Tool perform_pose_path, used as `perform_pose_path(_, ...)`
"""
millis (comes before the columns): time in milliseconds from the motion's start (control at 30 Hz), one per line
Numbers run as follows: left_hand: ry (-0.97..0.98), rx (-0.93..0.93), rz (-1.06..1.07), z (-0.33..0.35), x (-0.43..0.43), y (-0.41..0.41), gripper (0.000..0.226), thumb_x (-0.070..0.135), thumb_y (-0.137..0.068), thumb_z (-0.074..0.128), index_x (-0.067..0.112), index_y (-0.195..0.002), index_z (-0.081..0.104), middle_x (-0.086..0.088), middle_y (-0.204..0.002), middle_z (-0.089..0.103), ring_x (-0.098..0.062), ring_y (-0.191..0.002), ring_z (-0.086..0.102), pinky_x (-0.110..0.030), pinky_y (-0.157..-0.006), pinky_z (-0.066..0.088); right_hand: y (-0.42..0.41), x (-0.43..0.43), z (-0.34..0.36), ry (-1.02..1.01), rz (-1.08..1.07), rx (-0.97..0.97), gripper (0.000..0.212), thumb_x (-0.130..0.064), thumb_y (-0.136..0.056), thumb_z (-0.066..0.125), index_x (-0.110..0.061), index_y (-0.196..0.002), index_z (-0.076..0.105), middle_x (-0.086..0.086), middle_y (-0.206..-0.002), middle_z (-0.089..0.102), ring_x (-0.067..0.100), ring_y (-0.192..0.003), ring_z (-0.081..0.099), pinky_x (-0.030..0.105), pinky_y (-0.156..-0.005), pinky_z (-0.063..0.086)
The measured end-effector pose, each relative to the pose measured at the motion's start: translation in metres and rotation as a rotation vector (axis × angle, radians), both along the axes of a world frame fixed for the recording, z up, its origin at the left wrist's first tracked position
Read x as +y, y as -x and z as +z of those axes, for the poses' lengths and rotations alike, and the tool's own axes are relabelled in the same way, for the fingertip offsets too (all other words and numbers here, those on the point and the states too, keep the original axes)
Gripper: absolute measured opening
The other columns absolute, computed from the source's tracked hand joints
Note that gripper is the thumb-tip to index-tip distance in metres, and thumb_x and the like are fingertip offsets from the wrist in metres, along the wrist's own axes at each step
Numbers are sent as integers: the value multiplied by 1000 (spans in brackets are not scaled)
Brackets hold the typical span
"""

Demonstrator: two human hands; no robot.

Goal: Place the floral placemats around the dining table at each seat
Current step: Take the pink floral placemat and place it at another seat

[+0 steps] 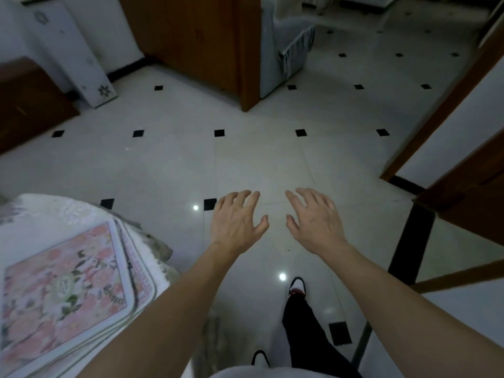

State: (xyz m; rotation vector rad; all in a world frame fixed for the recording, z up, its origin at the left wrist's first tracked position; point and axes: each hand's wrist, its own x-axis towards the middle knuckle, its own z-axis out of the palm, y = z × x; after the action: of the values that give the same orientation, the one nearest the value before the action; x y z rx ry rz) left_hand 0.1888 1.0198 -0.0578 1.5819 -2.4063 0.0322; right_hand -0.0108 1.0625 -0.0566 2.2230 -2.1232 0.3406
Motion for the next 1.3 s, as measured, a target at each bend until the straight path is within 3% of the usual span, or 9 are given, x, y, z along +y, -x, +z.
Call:
perform_pose_path(367, 11, -43, 306, -3, -138, -7, 58, 57, -85, 47, 21, -130, 57, -2, -128, 64, -26, -114, 60, -43, -98, 46, 1, -207, -8, 18, 287, -33, 54, -38, -89, 54, -19, -139, 53, 11, -138, 56, 32, -129, 50, 48, -108, 38)
perform_pose_path(467, -15, -65, 407, 2, -170, -9, 57, 56, -84, 51, 19, -127, 59, -3, -124, 67, -27, -110, 63, -42, -95, 48, -3, -254, -1, 12, 375, -37, 54, -36, -87, 63, -18, -137, 56, 11, -137, 57, 32, -127, 52, 48, -107, 38)
perform_pose_path(667, 0, -79, 627, 10, -196, -26, 58, 57, -85, 45, 19, -125, 60, -2, -119, 68, -26, -104, 63, -42, -91, 49, -33, -329, 10, 28, 624, -32, 55, -32, -83, 69, -16, -134, 58, 13, -132, 60, 32, -123, 55, 50, -104, 41)
perform_pose_path(867, 20, -117, 893, 22, -172, -75, 56, 58, -82, 48, 20, -121, 62, 1, -113, 69, -22, -99, 64, -38, -84, 52, -110, -353, 14, 24, 874, -60, 54, -32, -81, 71, -16, -132, 61, 13, -131, 61, 33, -122, 57, 51, -102, 43)
perform_pose_path(1300, -12, -33, 1322, 0, -92, -203, 55, 56, -83, 49, 22, -125, 61, 0, -122, 67, -25, -108, 63, -41, -88, 51, -311, -321, 3, 9, 1339, -52, 50, -33, -82, 69, -16, -128, 60, 12, -125, 63, 31, -117, 58, 49, -98, 46)
